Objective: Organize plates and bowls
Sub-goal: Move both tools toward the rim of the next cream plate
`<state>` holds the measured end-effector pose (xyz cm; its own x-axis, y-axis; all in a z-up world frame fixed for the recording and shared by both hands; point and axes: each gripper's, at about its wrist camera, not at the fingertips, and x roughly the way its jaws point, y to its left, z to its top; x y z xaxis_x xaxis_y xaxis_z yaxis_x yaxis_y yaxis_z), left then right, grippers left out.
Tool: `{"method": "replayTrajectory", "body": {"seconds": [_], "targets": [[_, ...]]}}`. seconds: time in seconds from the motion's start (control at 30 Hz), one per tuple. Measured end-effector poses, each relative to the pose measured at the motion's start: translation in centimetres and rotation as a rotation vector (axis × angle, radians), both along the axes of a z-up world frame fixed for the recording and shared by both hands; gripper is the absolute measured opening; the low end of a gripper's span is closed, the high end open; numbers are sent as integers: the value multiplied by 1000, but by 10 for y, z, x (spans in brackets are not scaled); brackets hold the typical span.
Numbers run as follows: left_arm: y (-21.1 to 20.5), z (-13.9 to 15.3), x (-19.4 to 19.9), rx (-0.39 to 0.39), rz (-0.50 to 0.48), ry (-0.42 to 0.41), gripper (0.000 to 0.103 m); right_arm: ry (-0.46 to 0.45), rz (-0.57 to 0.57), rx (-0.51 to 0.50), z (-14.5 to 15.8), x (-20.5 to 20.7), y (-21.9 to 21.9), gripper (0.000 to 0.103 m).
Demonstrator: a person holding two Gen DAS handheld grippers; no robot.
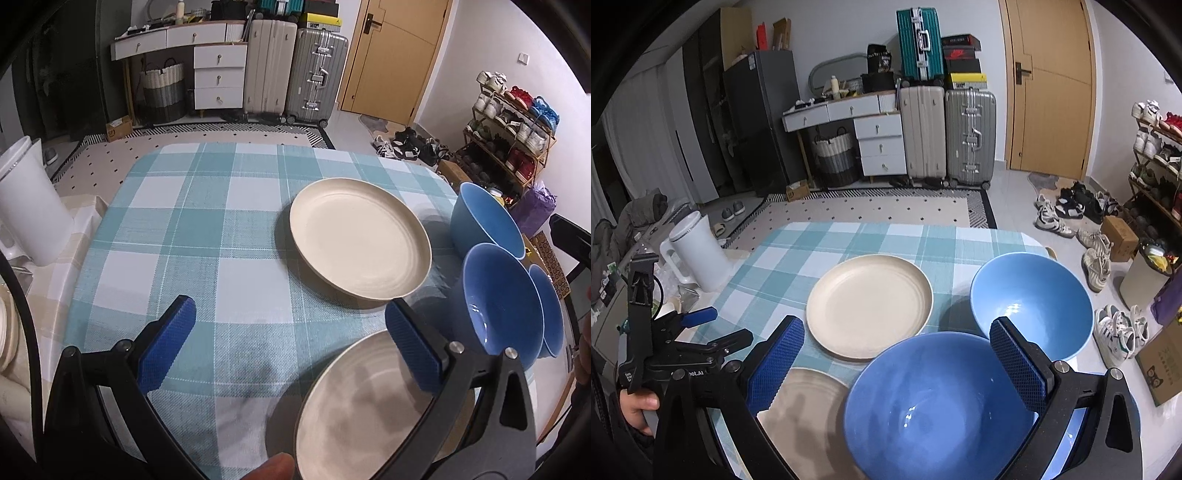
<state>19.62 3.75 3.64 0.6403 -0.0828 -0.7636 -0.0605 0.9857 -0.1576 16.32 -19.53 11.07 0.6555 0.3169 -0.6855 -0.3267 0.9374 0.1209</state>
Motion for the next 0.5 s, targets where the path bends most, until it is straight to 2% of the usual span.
{"method": "replayTrajectory", "body": {"seconds": [0.3,0.5], "targets": [[3,-18,28,-23,10,39,102,83,83,-18,-17,40,20,102],[7,-34,49,-33,36,71,102,102,89,-32,-27,60,29,100]]}}
